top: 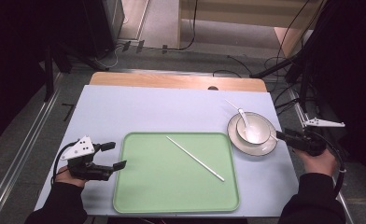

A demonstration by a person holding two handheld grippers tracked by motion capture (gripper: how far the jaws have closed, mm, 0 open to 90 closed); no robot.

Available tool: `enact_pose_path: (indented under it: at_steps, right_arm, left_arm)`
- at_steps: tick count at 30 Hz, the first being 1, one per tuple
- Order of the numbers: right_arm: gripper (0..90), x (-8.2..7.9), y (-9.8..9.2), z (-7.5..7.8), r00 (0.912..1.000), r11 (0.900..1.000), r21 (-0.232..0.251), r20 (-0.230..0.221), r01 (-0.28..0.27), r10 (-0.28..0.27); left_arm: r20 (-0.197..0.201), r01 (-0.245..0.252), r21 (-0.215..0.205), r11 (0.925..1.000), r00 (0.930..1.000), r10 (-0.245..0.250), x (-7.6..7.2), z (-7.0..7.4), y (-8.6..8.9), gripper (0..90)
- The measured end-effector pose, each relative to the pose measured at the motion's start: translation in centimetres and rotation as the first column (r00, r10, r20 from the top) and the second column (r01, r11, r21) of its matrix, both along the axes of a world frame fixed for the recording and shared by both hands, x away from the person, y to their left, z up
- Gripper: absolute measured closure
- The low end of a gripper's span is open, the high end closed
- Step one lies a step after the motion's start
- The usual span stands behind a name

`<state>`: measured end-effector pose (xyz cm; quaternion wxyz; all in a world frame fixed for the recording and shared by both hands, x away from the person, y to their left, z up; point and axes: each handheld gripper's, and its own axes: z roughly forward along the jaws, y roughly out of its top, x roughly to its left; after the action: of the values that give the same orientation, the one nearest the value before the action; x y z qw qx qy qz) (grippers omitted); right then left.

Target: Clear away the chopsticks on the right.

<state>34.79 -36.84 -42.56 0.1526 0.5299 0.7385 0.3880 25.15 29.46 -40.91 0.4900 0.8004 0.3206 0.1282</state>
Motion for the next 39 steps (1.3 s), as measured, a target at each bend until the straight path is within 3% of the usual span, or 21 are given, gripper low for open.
enact_pose_path:
  at_steps: [8,26,37,39]
  right_arm:
    - [57.3,1.1,0.3,-1.1,0.9995,0.999,-0.044,-0.028,-0.013,0.012]
    - [69.2,2.7,1.6,-2.9,0.9951,0.994,-0.090,-0.087,-0.055,0.047]
    - [74.1,3.2,2.0,-3.5,0.9910,0.991,-0.104,-0.113,-0.084,0.072]
    - [78.4,3.3,2.0,-3.6,0.9906,0.991,-0.093,-0.110,-0.092,0.081]
  left_arm:
    - [-0.004,-0.001,0.004,1.0000,1.0000,0.001,0.0,-0.1,0.0,19.9]
    - [-0.003,-0.001,0.004,1.0000,1.0000,0.001,0.0,-0.1,0.0,19.8]
    - [0.002,-0.001,0.003,1.0000,1.0000,0.001,0.1,-0.1,0.0,19.8]
    - [0.000,0.001,0.005,1.0000,1.0000,-0.001,0.1,-0.1,0.0,19.8]
